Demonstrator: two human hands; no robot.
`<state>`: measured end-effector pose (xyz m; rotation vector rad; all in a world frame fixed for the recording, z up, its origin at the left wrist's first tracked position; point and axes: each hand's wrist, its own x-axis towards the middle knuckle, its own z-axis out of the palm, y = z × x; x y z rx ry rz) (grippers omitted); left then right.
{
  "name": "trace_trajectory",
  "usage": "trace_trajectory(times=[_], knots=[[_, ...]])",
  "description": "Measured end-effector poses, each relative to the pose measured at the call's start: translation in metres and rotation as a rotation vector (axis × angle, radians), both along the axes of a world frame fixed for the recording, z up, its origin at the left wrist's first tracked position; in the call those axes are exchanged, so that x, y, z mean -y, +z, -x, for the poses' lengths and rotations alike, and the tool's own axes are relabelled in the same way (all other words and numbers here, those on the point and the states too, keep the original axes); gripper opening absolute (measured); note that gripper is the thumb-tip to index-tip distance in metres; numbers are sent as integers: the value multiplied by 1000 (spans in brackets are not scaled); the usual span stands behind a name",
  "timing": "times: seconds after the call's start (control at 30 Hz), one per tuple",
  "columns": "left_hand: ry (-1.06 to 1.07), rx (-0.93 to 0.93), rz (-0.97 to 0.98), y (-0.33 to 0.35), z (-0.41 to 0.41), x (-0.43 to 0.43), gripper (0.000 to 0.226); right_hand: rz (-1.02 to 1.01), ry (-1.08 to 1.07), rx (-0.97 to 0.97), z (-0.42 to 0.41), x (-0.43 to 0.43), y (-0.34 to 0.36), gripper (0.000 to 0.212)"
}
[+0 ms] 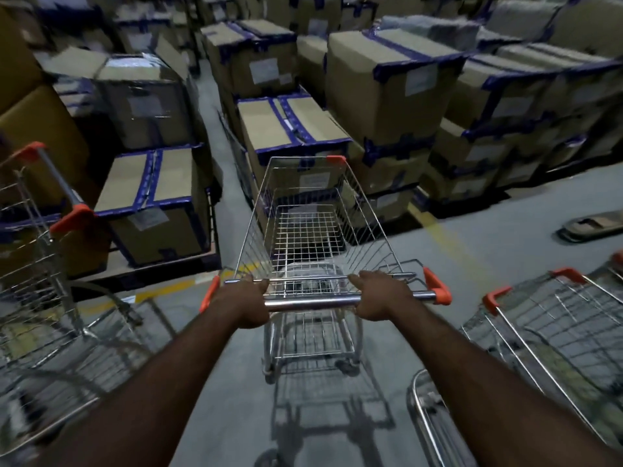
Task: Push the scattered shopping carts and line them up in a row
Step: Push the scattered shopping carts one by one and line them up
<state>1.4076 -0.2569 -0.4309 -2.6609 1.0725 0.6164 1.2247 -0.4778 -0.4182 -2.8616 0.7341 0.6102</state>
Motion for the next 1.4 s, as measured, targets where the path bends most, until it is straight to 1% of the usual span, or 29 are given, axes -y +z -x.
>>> trace_trajectory(times=[0.07, 0.17, 0.27, 0.37, 0.43, 0.53, 0.73, 0.87, 0.93, 1.0, 1.03, 1.07, 1.1, 1.17, 1.2, 1.27, 1.4], knots=[[15, -7, -5, 1, 17, -4, 91, -35, 40, -12, 12, 6, 4, 92], [48, -4, 13, 1, 46, -11, 87, -111, 59, -42, 36, 22, 13, 99], [83, 2, 19, 2, 74, -20, 85, -5, 78, -73, 67, 35, 15, 101], [137, 9, 25, 1, 100, -29, 86, 92, 107, -40, 95, 36, 10, 94], [151, 17, 27, 2, 116, -35, 84, 90, 87, -31, 107, 31, 12, 90], [155, 30, 21, 4, 138, -45, 82, 90, 78, -31, 121, 23, 13, 90], [178, 44, 63, 4, 179, -63, 83, 125, 103, -80, 152, 13, 18, 101], [167, 54, 69, 2, 209, -82, 82, 175, 136, -114, 191, 11, 25, 100], [140, 14, 63, 4, 220, -95, 89, 218, 161, -101, 211, 1, 21, 94], [116, -117, 100, 13, 230, -113, 98, 244, 163, -81, 230, -13, 18, 88], [116, -185, 125, 18, 235, -123, 99, 247, 160, -75, 239, -21, 17, 87], [110, -200, 126, 20, 241, -132, 98, 247, 157, -66, 249, -29, 16, 86], [94, -156, 111, 20, 250, -140, 97, 249, 151, -55, 259, -37, 15, 85], [19, 13, 37, 11, 269, -155, 92, 253, 136, -35, 278, -54, 13, 83], [3, 58, 15, 5, 279, -162, 89, 258, 128, -33, 288, -63, 12, 82], [10, 75, 29, 1, 298, -177, 85, 262, 123, -35, 305, -81, 13, 82], [36, 75, 80, 5, 341, -206, 84, 238, 139, -32, 345, -109, 15, 85]])
